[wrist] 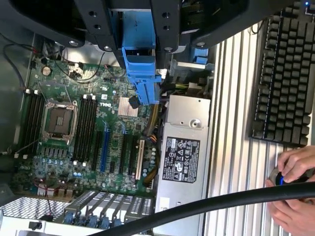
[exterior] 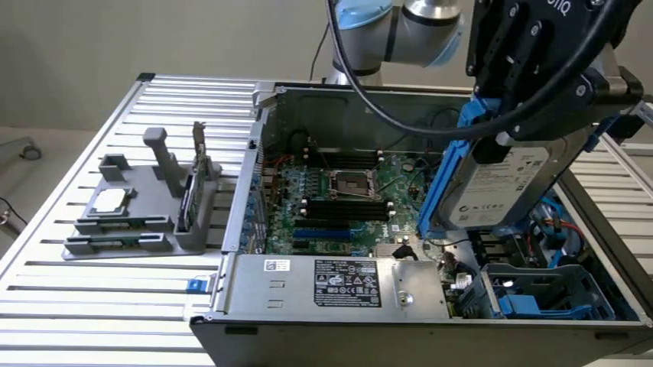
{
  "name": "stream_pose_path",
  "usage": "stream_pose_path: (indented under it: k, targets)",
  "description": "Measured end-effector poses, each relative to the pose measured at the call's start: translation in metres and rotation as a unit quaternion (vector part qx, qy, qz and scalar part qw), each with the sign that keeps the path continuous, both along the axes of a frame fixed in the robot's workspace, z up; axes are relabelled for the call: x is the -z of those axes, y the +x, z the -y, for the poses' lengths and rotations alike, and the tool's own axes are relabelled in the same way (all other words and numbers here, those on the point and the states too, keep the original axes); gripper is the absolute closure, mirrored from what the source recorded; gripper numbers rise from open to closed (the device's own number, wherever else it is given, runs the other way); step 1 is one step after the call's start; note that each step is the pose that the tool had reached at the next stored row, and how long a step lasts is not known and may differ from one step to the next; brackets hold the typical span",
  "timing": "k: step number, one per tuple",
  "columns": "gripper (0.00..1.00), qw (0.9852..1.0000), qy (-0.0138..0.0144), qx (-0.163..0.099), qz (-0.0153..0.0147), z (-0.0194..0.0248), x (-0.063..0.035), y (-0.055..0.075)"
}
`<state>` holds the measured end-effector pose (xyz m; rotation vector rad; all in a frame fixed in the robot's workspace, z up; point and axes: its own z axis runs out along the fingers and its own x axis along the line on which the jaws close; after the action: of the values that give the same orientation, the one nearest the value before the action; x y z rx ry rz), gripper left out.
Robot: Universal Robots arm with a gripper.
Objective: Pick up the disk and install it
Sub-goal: 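Pick up the disk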
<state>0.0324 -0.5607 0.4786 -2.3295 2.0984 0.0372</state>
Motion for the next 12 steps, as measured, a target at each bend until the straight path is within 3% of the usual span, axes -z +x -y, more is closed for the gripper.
stream_pose_path:
  k: [8, 12]
  targets:
    - [0.67, 1.0000, 0.0000, 0.000, -0.0001, 0.0337, 0.0014, 0.004]
    - [0.67, 1.0000, 0.0001, 0.000, -0.0001, 0.0370, 0.0023, 0.020]
